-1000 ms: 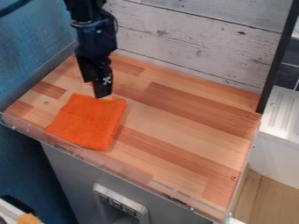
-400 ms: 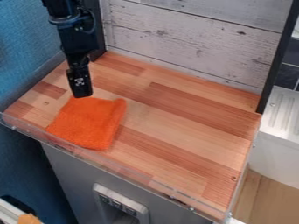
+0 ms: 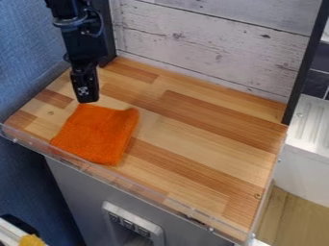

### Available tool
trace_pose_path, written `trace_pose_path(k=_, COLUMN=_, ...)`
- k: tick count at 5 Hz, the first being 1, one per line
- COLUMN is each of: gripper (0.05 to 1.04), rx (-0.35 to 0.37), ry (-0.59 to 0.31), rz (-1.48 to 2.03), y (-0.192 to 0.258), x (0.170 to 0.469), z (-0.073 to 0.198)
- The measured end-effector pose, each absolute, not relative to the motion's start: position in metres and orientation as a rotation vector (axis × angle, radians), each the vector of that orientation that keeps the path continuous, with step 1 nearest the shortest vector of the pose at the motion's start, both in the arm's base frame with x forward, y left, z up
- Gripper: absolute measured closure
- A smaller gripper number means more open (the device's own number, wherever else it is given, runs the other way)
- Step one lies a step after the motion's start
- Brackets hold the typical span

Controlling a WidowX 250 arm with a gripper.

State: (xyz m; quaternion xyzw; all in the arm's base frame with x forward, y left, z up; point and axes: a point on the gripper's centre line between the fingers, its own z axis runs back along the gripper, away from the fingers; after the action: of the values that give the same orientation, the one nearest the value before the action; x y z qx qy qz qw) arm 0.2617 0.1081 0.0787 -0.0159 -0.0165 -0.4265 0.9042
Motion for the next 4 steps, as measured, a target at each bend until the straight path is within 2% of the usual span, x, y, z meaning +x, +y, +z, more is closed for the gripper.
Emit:
trace_pose_path(k=1, gripper=0.935, rx=-0.053, ry=-0.014, rz=-0.894, y=0.109, x=0.261, z=0.07)
trace_pose_path(k=2, gripper=1.017, rx=-0.068, ry=0.017, rz=-0.886, y=0.113, x=0.258, z=0.06)
trace_pose_path(k=4, gripper=1.021, rx=-0.036, ry=0.05, rz=-0.871, y=0.114, x=0.265, z=0.04)
